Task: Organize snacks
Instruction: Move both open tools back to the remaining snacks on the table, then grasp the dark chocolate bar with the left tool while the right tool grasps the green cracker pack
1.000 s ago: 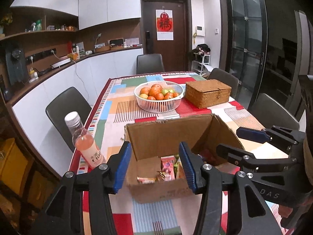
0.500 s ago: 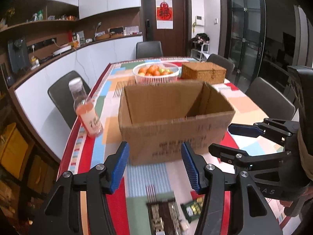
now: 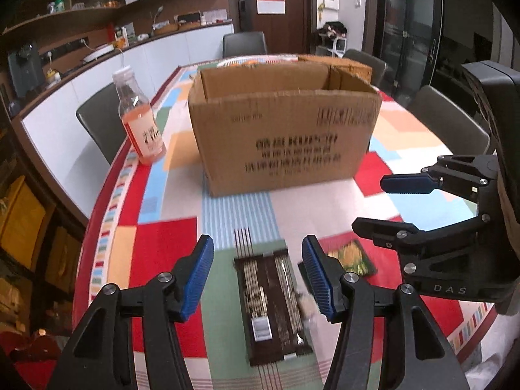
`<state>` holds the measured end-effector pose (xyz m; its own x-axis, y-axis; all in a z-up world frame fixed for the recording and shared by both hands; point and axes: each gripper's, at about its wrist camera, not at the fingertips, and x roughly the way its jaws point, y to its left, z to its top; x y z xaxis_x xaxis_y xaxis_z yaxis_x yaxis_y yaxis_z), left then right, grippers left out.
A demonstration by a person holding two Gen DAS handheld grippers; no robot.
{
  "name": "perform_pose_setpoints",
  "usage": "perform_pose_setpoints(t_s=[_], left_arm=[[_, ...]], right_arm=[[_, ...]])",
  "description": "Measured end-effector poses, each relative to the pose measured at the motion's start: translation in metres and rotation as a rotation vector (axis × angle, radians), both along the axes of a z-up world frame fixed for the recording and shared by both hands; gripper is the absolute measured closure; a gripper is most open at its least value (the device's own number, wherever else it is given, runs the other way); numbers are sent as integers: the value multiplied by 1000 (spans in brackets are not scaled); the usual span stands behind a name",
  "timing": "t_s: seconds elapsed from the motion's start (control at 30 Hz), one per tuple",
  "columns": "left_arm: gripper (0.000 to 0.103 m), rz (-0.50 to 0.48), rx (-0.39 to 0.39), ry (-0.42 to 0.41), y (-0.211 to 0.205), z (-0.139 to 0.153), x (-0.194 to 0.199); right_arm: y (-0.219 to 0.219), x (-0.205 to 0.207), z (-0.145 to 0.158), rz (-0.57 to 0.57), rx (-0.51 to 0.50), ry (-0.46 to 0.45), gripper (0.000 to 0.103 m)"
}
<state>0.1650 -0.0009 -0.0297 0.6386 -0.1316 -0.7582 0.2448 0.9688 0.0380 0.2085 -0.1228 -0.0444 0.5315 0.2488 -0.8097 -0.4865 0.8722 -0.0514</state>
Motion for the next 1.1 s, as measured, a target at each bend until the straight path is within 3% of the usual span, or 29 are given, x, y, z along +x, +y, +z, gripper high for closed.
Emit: perform_pose_setpoints(t_s=[0.23, 0.57, 0.9, 1.1], left_arm=[[46, 14, 8, 82, 4, -28, -11], [43, 30, 0, 177, 9, -57, -11], [42, 21, -6, 248, 7, -77, 1], [41, 27, -33, 265, 6, -81, 16]], right_arm=[[9, -13, -27, 82, -91, 80, 48], [24, -21, -60, 197, -185, 151, 35], [30, -12, -81, 219, -254, 149, 35], [27, 8, -86, 189, -206, 164, 35]])
